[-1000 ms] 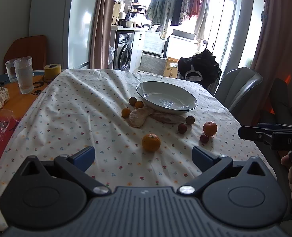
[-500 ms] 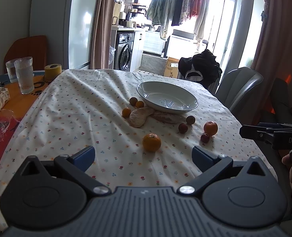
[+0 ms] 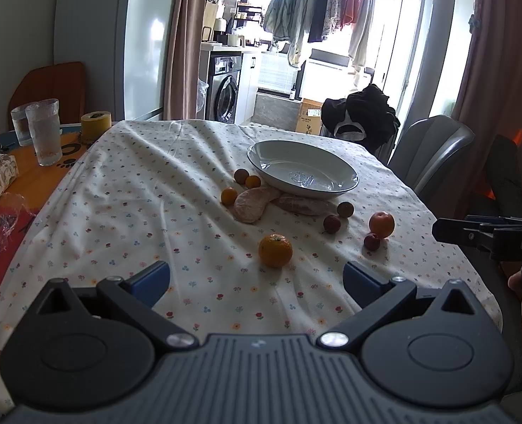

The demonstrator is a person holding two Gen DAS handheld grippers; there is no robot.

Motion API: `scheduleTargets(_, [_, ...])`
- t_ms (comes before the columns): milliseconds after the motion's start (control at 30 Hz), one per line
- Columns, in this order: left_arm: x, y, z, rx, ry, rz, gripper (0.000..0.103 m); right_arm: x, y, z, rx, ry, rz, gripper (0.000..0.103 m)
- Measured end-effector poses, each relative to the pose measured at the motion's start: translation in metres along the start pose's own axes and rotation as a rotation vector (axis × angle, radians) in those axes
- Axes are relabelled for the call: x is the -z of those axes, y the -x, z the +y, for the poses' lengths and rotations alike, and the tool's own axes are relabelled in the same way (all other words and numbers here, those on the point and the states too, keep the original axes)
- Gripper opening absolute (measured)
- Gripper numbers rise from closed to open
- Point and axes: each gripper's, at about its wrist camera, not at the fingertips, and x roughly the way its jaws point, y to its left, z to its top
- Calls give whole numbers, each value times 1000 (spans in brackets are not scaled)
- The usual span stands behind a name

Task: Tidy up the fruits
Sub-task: 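Grasp the small mandarin with the left tool while the right tool grasps a red fruit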

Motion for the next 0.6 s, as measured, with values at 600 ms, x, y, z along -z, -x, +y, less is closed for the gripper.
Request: scheduleTargets(600, [1,-48,-9,-49,-8,28,103,8,-42,-45,28,-60,12,103])
